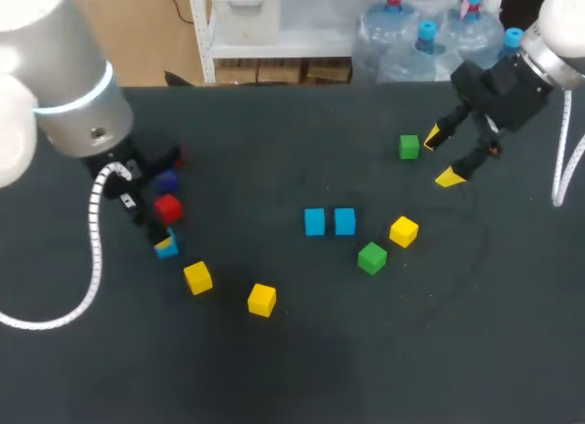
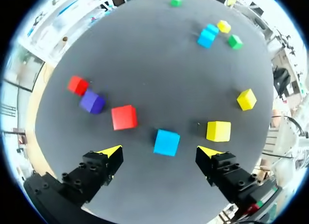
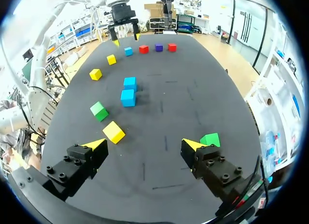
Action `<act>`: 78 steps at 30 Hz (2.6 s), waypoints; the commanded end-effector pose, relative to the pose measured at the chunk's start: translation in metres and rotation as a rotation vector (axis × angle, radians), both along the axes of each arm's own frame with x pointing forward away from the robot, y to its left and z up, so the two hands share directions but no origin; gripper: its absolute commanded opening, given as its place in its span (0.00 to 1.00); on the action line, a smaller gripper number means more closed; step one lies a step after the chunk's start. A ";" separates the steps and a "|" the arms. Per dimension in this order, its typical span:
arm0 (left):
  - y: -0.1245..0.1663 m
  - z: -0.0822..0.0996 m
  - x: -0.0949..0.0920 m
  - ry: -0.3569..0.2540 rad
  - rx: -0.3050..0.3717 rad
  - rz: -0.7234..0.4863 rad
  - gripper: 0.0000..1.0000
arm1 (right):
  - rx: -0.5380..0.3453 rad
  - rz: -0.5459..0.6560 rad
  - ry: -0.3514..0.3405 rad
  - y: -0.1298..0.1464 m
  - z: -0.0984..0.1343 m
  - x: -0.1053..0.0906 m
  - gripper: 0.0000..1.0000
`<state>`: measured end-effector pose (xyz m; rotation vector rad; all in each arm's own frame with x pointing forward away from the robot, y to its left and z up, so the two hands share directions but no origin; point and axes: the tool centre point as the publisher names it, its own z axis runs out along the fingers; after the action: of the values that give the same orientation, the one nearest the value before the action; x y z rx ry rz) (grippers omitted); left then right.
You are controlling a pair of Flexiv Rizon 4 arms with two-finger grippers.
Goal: Place the blue cubes, place green cubes on the blue cubes, place the yellow cubes on the green cubes, then place the red cubes on the yellow cubes, and place purple cube on the red cubes.
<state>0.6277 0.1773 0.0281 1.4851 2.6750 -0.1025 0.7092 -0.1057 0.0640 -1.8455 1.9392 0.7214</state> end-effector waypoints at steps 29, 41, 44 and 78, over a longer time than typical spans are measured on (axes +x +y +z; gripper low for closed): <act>0.000 -0.036 0.015 0.075 0.002 -0.180 1.00 | 0.001 0.001 0.000 0.000 0.000 0.000 1.00; 0.000 -0.043 0.014 0.082 0.025 -0.181 1.00 | 0.001 0.001 0.000 0.000 0.000 0.000 1.00; 0.001 -0.043 0.013 0.081 0.026 -0.180 1.00 | 0.001 0.001 0.000 0.000 0.000 0.000 1.00; -0.062 0.003 0.011 0.023 0.115 -0.332 0.00 | 0.001 0.001 0.000 0.000 0.000 0.000 1.00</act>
<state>0.6365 0.1219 0.0302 1.9414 2.4500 -0.0093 0.7092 -0.1057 0.0640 -1.8455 1.9391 0.7215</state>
